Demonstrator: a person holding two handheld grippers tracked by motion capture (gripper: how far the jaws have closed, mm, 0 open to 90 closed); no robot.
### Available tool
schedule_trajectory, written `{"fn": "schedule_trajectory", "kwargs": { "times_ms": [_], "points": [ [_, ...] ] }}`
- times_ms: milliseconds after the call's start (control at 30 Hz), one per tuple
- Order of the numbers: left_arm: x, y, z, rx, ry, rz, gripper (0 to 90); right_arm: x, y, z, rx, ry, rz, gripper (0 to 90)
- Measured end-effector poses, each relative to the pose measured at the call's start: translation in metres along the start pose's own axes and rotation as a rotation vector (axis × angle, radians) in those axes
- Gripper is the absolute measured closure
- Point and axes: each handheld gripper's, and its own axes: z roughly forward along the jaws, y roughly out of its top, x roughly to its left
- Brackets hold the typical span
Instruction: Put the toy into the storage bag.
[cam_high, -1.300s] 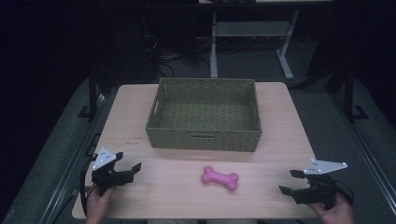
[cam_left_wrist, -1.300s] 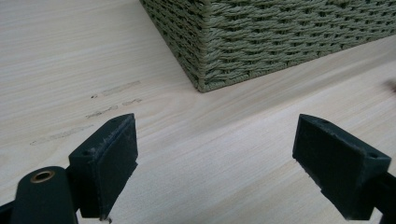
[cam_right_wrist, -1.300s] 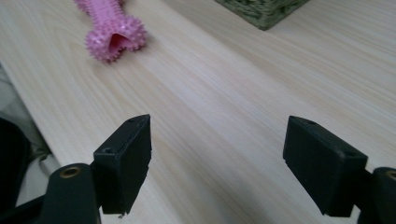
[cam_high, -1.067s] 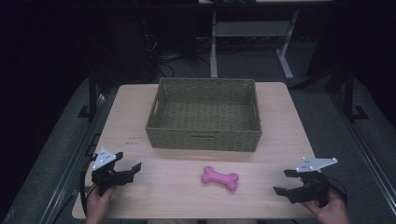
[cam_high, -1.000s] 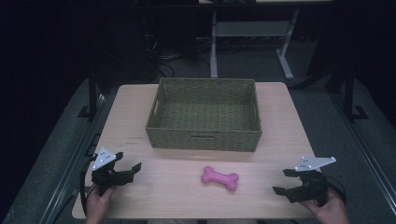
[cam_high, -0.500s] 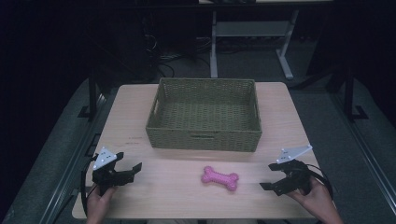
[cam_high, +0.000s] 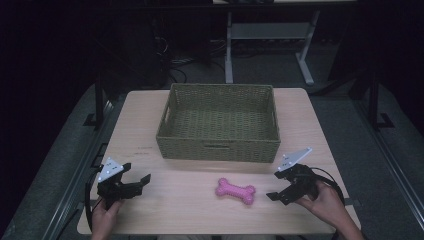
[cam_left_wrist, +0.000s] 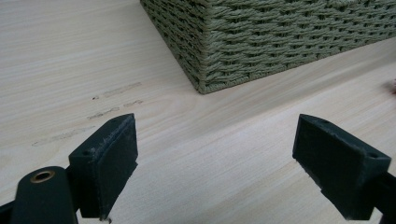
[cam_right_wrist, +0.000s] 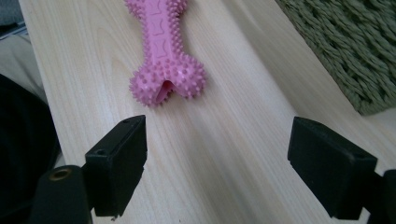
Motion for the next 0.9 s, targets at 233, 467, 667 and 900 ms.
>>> {"fn": "schedule_trajectory", "kwargs": {
  "times_ms": [233,467,667,900],
  "points": [
    [0.0,0.0,0.0,-0.005,-0.001,-0.002,13.4,0.003,0.013,0.005,0.026,0.012,-0.041,20.0],
    [0.0,0.0,0.0,-0.002,-0.001,0.001,13.4,0.006,0.023,0.008,0.037,0.021,-0.077,20.6],
    [0.001,0.0,0.001,-0.003,-0.002,-0.008,13.4,0.012,0.036,0.012,0.053,0.023,-0.105,21.6],
    [0.003,0.0,0.0,-0.007,0.003,-0.012,13.3,0.017,0.052,0.021,0.071,0.046,-0.142,22.3]
  ]
}}
